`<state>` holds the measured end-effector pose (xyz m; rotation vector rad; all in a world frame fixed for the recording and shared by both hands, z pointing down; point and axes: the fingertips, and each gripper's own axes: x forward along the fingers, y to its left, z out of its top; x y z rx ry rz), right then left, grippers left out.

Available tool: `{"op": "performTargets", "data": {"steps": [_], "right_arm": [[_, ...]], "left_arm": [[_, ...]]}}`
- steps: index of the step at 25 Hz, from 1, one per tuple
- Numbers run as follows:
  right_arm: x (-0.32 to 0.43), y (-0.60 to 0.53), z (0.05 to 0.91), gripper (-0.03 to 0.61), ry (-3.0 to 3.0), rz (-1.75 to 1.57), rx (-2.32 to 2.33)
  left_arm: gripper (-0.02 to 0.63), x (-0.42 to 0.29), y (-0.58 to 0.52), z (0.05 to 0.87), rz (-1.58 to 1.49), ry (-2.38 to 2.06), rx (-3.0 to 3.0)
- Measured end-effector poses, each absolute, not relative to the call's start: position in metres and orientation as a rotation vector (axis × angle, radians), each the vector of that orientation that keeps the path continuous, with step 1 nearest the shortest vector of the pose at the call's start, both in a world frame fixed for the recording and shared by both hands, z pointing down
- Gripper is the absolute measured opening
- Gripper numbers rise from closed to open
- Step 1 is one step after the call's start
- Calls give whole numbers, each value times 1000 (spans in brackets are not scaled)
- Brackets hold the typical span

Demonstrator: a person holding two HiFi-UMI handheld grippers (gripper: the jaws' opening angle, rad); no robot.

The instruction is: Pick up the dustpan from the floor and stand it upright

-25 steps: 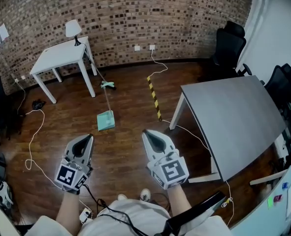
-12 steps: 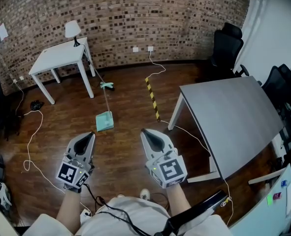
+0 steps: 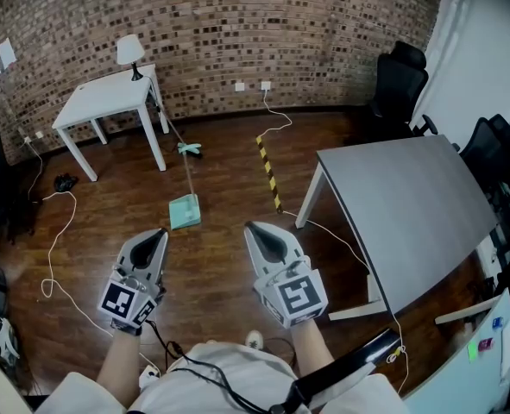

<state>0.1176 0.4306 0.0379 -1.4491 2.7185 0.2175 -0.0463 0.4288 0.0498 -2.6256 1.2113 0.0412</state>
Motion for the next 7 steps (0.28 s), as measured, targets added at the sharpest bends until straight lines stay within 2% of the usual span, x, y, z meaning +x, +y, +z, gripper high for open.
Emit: {"op": "performTargets", "data": {"steps": [7], "right_arm": [[111,424,37,-21,2730,216,-1441]], "left_arm": [[-3,-52,423,48,42,1229,-2618]]}}
